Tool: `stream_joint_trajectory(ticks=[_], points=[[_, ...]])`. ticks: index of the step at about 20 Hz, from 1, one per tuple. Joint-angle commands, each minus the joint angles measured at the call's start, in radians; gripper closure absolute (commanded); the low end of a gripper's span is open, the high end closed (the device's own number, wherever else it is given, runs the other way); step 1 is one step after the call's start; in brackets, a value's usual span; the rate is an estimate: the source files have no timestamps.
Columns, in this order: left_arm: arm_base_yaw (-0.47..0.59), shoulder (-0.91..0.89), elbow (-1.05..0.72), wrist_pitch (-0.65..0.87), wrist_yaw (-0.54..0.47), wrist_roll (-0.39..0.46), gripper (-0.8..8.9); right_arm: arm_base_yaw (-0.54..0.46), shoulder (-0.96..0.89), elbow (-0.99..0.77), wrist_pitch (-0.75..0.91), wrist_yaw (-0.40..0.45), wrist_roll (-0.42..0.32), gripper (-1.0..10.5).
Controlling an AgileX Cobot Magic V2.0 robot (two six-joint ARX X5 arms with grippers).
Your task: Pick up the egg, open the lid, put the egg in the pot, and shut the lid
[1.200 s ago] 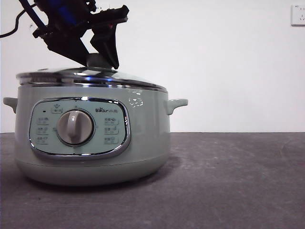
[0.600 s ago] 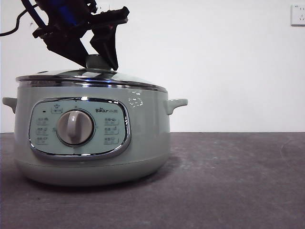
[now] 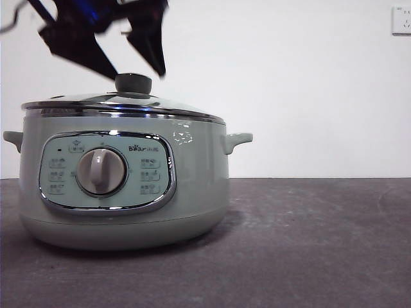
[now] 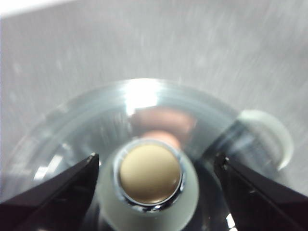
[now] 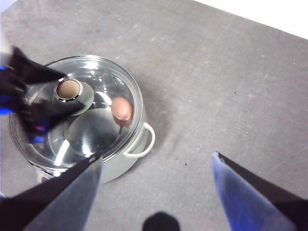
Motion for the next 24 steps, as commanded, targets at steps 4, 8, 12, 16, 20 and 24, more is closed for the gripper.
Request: stream_joint_trajectory(ticks=[4,8,12,16,20,24], points=[[-0.002,-0.215,-0.006,-0.07,0.034,0.016,4.09,0.001,-0.02,-0.022,-0.022,0.004,0.032,5.7],[-0.005,-0.387,-0.006,-0.159,0.039,0.021,6.47,0.002,-0.088,-0.159,0.065,0.004,0.032,8.3],[-0.005,-0.515,-0.007,-0.21,0.053,0.057,8.22,0.002,-0.228,-0.406,0.258,0.007,0.032,9.6],[-0.026,-0.591,-0.016,-0.217,0.053,0.119,8.22,0.002,-0.397,-0.678,0.491,0.007,0.032,9.6],[-0.049,-0.684,-0.168,-0.125,0.048,0.119,8.22,0.002,-0.547,-0.901,0.673,0.044,0.031,9.6],[-0.06,-0.772,-0.367,-0.037,0.064,0.108,8.22,0.003,-0.658,-1.051,0.755,0.053,0.029,9.6]])
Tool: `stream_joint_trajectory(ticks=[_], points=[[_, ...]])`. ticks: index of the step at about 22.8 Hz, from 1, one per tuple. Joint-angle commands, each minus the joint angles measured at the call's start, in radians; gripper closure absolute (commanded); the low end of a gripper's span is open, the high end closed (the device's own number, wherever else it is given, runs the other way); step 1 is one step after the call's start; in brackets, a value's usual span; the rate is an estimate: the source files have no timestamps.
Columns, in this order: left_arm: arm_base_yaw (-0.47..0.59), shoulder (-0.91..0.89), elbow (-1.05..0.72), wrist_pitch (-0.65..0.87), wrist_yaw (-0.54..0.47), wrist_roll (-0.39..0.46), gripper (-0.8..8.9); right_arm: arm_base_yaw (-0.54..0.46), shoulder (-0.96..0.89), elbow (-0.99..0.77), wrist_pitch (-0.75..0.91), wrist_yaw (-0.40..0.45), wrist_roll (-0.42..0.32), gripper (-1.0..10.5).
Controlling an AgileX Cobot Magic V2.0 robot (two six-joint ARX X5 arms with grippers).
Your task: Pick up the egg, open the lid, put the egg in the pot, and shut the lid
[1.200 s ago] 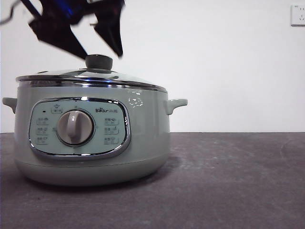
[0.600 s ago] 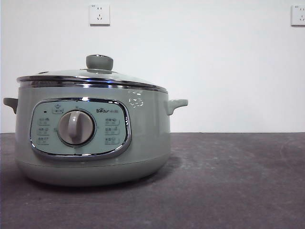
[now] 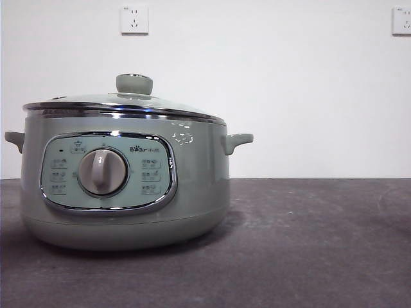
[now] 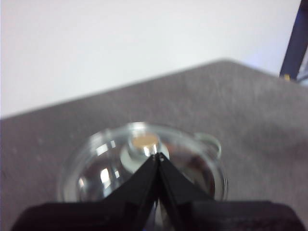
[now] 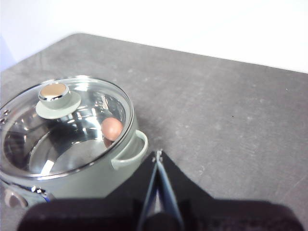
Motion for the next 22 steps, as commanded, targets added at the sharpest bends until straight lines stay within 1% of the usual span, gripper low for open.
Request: stream_joint_trajectory(ticks=[1,3,7,14,20,22], points=[[-0.012,-0.038,-0.083,0.038,0.014,-0.009,8.22,0.003,-0.037,-0.06,0.016,0.002,0.009,9.6],[-0.02,-0.049,-0.111,0.046,0.017,-0.022,8.22,0.003,-0.042,-0.071,0.0,0.0,0.014,9.6],[-0.023,-0.045,-0.112,0.014,0.031,-0.052,8.17,0.001,-0.036,-0.071,-0.007,0.006,0.021,9.5],[-0.023,-0.035,-0.112,-0.068,0.023,-0.052,8.17,0.001,-0.036,-0.071,-0.008,0.005,0.02,9.5],[-0.023,-0.035,-0.112,-0.106,0.022,-0.052,8.17,0.001,-0.036,-0.071,-0.008,0.005,0.02,9.5],[-0.023,-0.035,-0.111,-0.123,0.02,-0.031,8.17,0.001,-0.036,-0.071,-0.008,0.005,0.02,9.5]])
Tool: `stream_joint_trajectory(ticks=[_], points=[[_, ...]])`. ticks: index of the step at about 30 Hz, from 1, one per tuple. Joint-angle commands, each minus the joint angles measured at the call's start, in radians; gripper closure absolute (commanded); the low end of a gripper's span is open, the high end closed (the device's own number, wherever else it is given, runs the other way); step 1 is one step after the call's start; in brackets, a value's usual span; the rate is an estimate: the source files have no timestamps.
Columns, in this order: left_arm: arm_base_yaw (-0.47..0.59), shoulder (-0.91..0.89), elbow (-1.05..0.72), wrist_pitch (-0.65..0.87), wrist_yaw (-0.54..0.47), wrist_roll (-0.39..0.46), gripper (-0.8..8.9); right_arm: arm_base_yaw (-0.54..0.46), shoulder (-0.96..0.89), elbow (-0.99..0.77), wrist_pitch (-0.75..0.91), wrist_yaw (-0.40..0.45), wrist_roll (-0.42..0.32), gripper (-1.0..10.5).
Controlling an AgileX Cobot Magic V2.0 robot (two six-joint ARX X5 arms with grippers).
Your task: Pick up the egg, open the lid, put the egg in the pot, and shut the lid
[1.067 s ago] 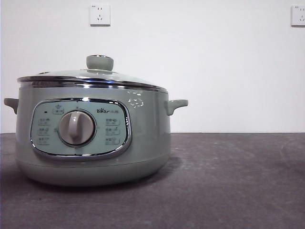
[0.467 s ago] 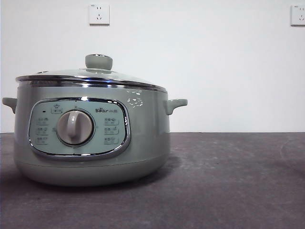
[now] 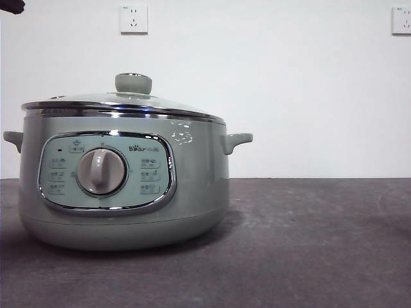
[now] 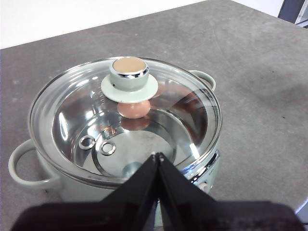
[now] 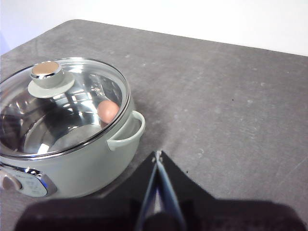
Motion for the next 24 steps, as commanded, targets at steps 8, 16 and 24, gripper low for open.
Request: stream_joint_trajectory(ticks=[8,16,24], points=[[0.055,-0.055,-0.039,-0.001,-0.039,0.14,8.17,0.001,-0.002,-0.008,0.006,0.003,0.01,9.5],[0.253,-0.291,-0.356,0.316,-0.029,0.14,8.17,0.001,-0.002,-0.008,0.006,0.003,0.01,9.5],[0.444,-0.505,-0.555,0.356,0.097,0.127,8.17,0.001,-0.002,-0.008,0.006,0.003,0.01,9.5]])
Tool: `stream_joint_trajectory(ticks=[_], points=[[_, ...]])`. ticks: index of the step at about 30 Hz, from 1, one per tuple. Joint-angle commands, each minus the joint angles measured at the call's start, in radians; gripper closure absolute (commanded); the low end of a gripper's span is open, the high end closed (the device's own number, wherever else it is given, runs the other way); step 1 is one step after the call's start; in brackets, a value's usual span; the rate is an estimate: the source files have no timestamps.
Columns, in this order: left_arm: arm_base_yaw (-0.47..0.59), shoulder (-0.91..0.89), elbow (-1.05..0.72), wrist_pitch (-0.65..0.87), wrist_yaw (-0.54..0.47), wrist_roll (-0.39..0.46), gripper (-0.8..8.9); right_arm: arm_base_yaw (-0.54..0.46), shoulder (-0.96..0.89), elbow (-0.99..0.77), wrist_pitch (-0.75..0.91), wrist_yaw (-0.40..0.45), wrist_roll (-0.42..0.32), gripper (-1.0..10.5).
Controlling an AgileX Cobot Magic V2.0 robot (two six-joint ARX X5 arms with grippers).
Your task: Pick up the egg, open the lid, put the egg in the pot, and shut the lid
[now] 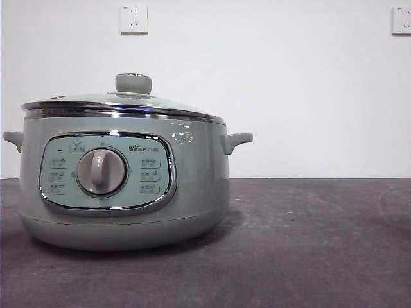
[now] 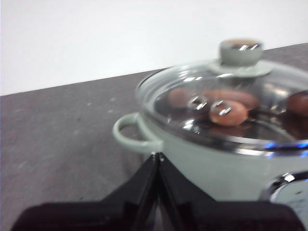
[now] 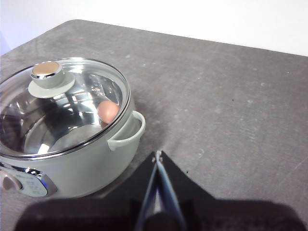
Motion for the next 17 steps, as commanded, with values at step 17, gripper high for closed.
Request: stream_joint_trajectory(ticks=[17], points=[[0.232,-0.025,-0.101,-0.01,0.081,-0.031,8.17,0.001,-0.002,-0.008,0.006,0.003,0.009,9.5]])
